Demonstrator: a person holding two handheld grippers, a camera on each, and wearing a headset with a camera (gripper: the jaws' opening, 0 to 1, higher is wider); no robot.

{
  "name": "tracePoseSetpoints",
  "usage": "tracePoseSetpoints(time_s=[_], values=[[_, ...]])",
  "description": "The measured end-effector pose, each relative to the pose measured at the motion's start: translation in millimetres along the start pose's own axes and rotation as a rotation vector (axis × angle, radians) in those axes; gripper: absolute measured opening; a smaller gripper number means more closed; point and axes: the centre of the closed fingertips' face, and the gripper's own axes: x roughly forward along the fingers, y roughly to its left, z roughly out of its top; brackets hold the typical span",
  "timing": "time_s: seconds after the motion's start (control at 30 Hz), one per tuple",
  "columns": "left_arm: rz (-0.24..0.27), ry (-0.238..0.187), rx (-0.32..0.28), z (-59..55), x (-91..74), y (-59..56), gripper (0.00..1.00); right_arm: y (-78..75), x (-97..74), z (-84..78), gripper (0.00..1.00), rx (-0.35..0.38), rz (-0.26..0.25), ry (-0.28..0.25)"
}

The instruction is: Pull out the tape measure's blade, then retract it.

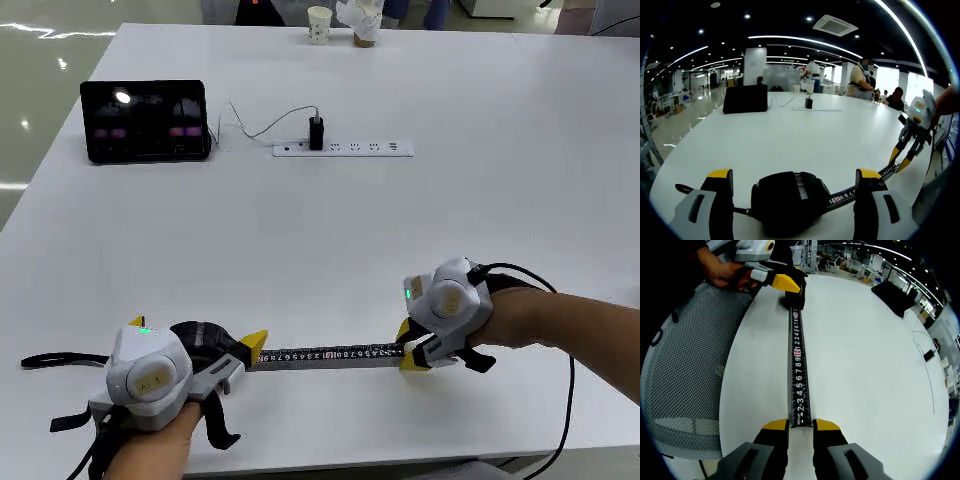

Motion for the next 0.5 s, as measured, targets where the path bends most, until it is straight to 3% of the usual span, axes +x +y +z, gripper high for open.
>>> tracePoseSetpoints(time_s=[0.5], values=[[0.012,0.025,0.005,-6.2,1.0,3.2,0.94,-0.9,0.7,0.0,0.11,0.03,-0.015,0.034]])
